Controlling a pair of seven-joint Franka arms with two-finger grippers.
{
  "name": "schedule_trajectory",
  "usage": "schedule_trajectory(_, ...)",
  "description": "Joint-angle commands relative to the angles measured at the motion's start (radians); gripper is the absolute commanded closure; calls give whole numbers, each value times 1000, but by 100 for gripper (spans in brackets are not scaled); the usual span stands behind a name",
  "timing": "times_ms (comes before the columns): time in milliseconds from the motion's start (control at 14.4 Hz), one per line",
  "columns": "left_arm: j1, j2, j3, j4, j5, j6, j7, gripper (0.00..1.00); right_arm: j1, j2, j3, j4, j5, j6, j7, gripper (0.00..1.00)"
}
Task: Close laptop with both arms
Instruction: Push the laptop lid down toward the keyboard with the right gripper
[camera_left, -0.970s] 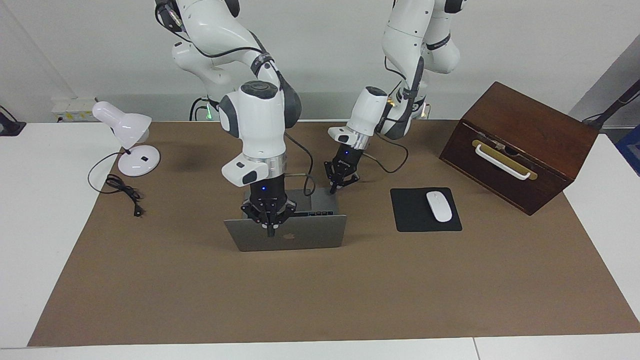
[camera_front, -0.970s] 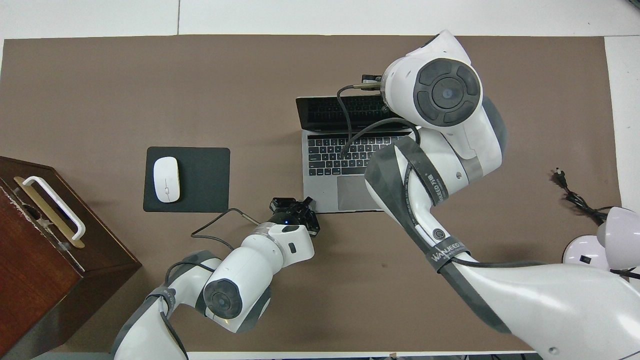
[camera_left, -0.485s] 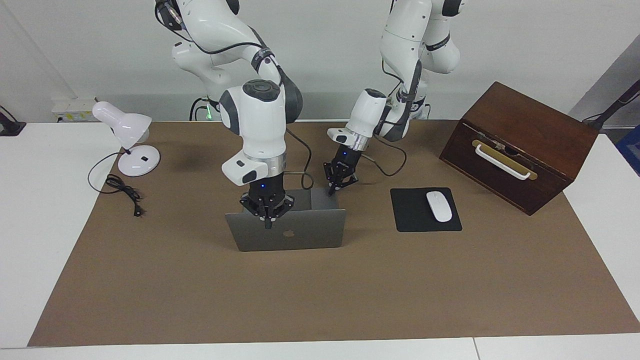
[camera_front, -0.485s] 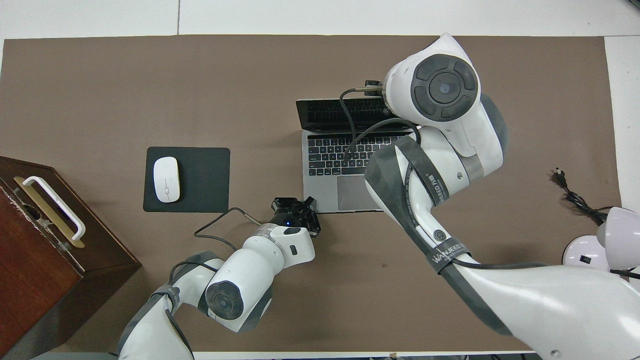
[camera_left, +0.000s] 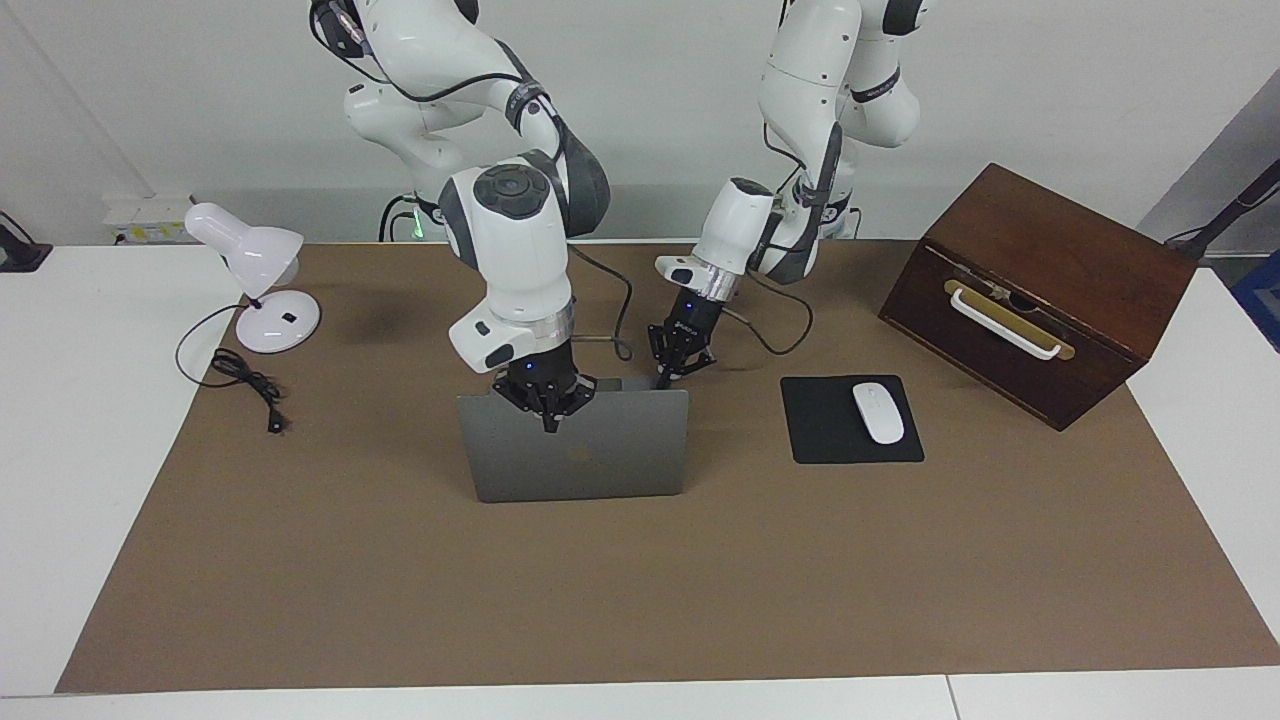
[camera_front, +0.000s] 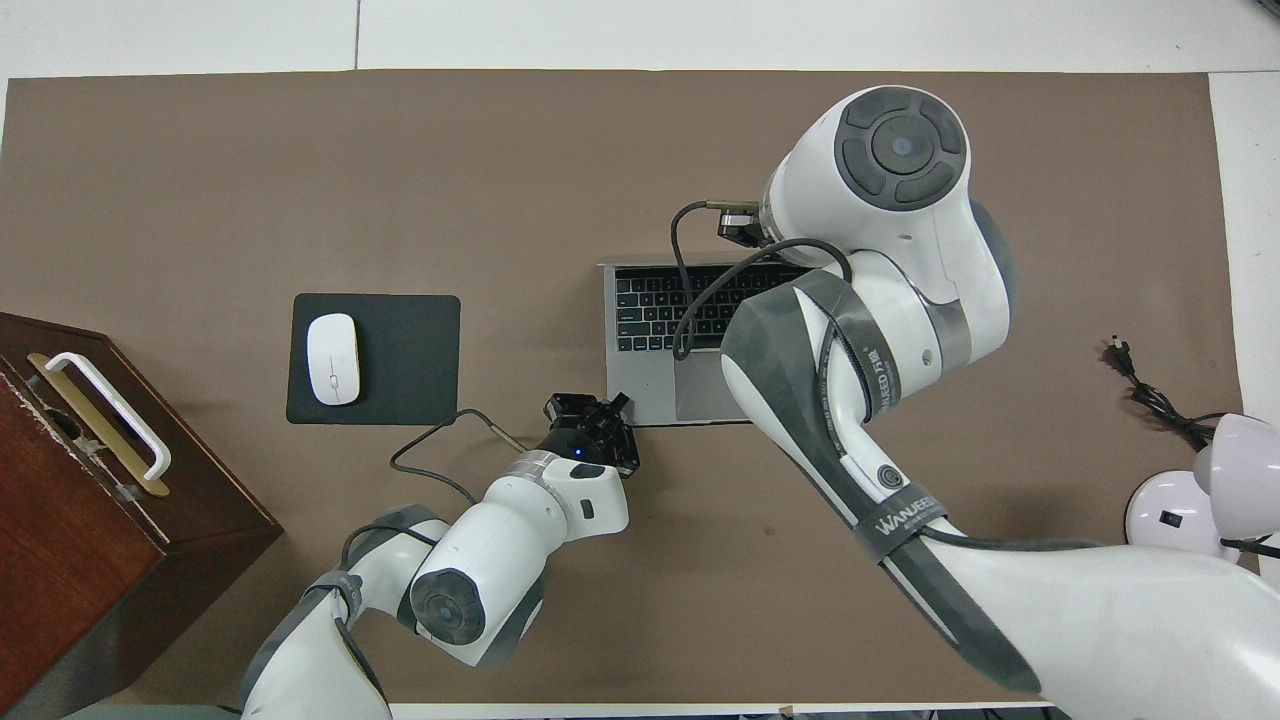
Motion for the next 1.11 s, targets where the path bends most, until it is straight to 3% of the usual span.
schedule_trajectory(0,-6,90,18,5,-5,15,31,100,-7,-57,9,-107,27,-5,-1,100)
schedule_trajectory(1040,-4,98,17,-42,-7,11,45,100,-37,-47,12,-291,63,170,-87,100)
